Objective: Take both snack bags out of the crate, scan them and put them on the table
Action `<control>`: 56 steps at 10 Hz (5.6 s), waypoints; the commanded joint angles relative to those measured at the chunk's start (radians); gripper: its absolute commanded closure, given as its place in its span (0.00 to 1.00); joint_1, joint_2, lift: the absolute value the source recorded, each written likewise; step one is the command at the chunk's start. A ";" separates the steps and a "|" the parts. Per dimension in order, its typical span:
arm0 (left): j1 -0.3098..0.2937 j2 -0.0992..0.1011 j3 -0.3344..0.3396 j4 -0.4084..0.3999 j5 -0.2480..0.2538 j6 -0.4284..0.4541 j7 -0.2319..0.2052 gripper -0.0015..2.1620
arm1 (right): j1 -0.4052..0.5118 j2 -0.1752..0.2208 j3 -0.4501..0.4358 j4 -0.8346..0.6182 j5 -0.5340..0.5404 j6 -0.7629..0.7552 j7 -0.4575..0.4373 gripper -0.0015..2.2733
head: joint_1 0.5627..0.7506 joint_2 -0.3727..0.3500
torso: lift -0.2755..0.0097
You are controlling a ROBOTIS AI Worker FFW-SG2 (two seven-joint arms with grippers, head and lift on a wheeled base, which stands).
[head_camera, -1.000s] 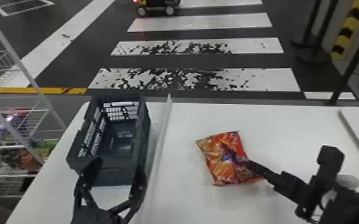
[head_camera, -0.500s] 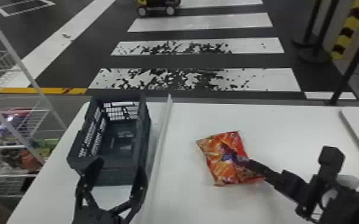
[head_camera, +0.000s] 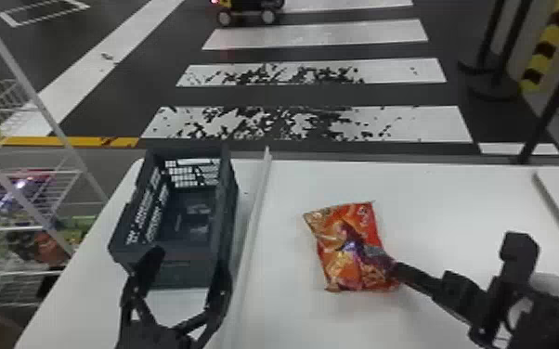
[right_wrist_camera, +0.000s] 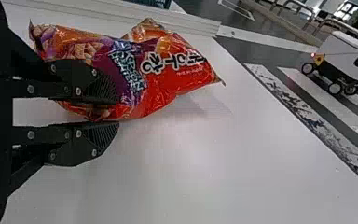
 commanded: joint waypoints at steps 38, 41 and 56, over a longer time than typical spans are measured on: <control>-0.021 -0.004 -0.001 0.053 0.010 -0.025 0.005 0.07 | 0.201 -0.104 0.462 -0.664 0.575 0.158 0.140 0.03 | 0.70 0.96 | 0.63; -0.021 -0.004 -0.002 0.047 0.008 -0.021 0.002 0.07 | 0.210 -0.086 0.416 -0.696 0.480 0.161 0.158 0.03 | 0.70 0.99 | 0.63; -0.006 -0.012 -0.011 0.025 -0.010 -0.009 -0.001 0.07 | 0.169 -0.084 0.157 -0.394 0.339 -0.235 0.005 0.99 | 0.70 0.66 | 0.63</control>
